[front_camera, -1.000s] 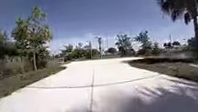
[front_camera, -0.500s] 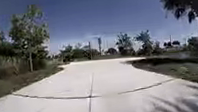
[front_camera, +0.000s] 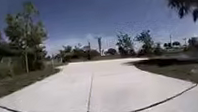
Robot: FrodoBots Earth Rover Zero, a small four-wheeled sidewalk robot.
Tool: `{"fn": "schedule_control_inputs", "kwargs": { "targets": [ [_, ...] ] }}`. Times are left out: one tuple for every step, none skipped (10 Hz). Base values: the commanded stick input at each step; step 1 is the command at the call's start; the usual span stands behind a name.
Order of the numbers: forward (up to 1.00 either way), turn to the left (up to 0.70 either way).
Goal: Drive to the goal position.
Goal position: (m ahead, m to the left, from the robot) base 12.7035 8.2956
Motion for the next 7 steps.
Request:
{"fn": "schedule_control_inputs", "kwargs": {
  "targets": [
    [0.85,0.00],
    [0.85,0.00],
    [0.85,0.00],
    [0.85,0.00],
    [0.85,0.00],
    [0.85,0.00],
    [0.85,0.00]
  ]
}}
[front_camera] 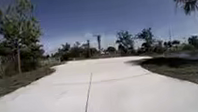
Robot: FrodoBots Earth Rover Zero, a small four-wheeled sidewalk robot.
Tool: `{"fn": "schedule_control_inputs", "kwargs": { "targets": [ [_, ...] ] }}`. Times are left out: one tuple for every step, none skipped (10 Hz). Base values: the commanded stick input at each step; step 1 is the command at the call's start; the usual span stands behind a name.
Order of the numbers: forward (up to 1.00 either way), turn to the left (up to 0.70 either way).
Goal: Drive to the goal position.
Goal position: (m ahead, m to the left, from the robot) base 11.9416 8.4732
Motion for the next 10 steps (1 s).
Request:
{"fn": "schedule_control_inputs", "kwargs": {
  "targets": [
    [0.85,0.00],
    [0.85,0.00],
    [0.85,0.00],
    [0.85,0.00],
    [0.85,0.15],
    [0.85,0.34],
    [0.85,0.34],
    [0.85,0.33],
    [0.85,0.20],
    [0.85,0.07]
  ]
}}
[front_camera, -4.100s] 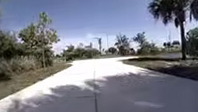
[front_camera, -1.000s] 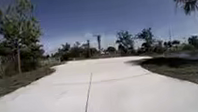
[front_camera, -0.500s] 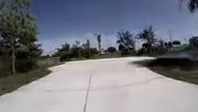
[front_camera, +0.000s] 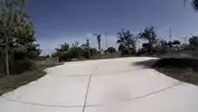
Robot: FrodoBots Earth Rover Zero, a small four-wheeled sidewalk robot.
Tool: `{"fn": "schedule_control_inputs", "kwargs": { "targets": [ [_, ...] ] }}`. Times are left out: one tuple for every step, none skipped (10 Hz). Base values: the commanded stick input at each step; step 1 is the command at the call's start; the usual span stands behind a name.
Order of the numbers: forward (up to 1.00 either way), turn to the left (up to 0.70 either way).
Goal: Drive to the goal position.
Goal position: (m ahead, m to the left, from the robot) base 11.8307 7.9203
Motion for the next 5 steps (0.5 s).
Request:
{"fn": "schedule_control_inputs", "kwargs": {
  "targets": [
    [0.85,0.01],
    [0.85,0.00],
    [0.85,0.00],
    [0.85,0.00],
    [0.85,0.00]
  ]
}}
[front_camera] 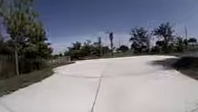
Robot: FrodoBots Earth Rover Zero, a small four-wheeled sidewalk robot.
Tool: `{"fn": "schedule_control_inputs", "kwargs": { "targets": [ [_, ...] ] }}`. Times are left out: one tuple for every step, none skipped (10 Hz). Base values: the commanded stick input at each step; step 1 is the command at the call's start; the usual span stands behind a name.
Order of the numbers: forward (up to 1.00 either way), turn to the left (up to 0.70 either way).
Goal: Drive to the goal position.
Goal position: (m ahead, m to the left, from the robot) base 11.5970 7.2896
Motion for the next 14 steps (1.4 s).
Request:
{"fn": "schedule_control_inputs", "kwargs": {
  "targets": [
    [0.85,0.00],
    [0.85,0.00],
    [0.85,0.00],
    [0.85,0.00],
    [0.85,0.00],
    [0.85,0.00],
    [0.85,0.00],
    [0.85,0.00],
    [0.85,0.00],
    [0.85,0.00],
    [0.85,0.00],
    [0.85,0.00],
    [0.85,0.00],
    [0.85,0.00]
  ]
}}
